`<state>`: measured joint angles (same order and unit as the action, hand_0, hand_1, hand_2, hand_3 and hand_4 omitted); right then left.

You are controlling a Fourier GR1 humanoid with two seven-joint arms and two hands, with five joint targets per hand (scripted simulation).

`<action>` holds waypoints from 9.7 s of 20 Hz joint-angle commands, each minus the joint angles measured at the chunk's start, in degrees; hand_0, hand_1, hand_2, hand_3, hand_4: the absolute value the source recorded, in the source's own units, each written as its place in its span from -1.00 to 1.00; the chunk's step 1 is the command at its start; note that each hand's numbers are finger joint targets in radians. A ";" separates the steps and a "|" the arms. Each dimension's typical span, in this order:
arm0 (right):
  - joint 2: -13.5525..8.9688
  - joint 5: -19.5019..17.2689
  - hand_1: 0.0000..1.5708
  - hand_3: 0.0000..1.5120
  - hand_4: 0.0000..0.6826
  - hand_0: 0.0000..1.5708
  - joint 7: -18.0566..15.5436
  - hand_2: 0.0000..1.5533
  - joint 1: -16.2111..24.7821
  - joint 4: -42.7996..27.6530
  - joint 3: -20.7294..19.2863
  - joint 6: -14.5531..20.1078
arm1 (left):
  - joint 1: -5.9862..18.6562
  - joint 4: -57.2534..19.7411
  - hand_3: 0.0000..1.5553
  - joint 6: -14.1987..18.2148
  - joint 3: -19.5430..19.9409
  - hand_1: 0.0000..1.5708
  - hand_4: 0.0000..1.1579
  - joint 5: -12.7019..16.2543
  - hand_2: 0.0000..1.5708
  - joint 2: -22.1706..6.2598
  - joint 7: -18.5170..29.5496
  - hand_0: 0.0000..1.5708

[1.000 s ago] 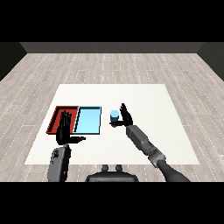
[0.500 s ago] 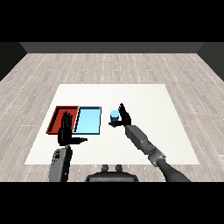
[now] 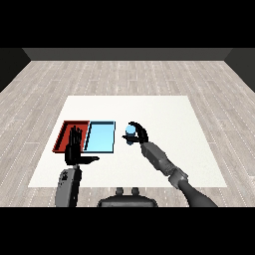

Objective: Pick the blue can and put it in the blue box

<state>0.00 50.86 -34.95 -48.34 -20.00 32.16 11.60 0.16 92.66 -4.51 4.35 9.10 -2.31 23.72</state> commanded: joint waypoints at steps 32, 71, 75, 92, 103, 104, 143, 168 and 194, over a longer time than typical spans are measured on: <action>-10.64 -12.85 0.83 0.88 0.95 0.83 1.53 0.86 10.58 -31.15 2.12 7.12 | 7.26 -11.77 -1.00 6.33 -14.30 -1.00 -1.00 -2.00 -1.00 2.30 -3.15 -1.00; -0.85 -41.79 0.79 0.84 0.89 0.79 21.61 0.84 22.25 -58.06 -9.71 0.92 | 22.00 -34.66 -1.00 17.40 -29.69 -1.00 -1.00 8.61 -1.00 2.30 1.57 -1.00; -0.03 -39.49 0.82 0.84 0.85 0.82 19.86 0.84 19.74 -52.71 -8.74 2.46 | 22.64 -28.98 -1.00 21.12 -31.14 -1.00 -1.00 7.59 -1.00 2.30 -3.57 -1.00; -0.07 -35.50 0.88 0.85 0.75 0.88 18.79 0.90 15.83 -50.87 0.30 7.02 | 33.08 -35.81 -0.89 32.11 -35.59 -0.50 -0.78 -2.20 -0.27 0.38 -8.24 -0.50; -0.10 -31.76 0.83 0.84 0.78 0.83 16.93 0.87 13.51 -49.29 2.48 8.24 | 25.35 -34.83 -0.12 36.02 -37.14 -0.01 0.16 3.90 0.04 2.15 1.33 -0.01; -0.10 -30.52 0.83 0.84 0.76 0.83 16.36 0.87 14.23 -49.29 4.06 8.16 | 25.68 -31.47 -0.18 34.99 -36.27 -0.07 0.16 2.89 0.05 2.16 -3.28 -0.07; -4.71 -34.83 -1.00 -1.00 -1.00 -1.00 20.60 -1.00 34.43 -70.92 -8.94 -2.76 | 26.51 -41.78 0.92 29.54 -27.79 1.00 0.94 4.44 1.00 2.29 3.25 1.00; -9.69 -28.80 -1.00 -1.00 -1.00 -1.00 19.05 -1.00 43.14 -75.39 -27.13 -5.86 | 37.08 -67.60 0.93 24.76 -11.46 1.00 0.83 0.62 1.00 -13.98 -8.99 1.00; -8.82 -25.24 -1.00 -1.00 -1.00 -1.00 19.17 -1.00 41.06 -70.65 -31.28 -9.35 | 46.79 -92.52 -1.00 27.02 -14.78 -1.00 -1.00 -8.72 -1.00 -8.36 -23.60 -1.00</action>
<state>-9.06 24.71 -16.30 -7.08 -90.49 1.25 2.79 48.30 2.62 20.46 -9.94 1.33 -11.07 3.06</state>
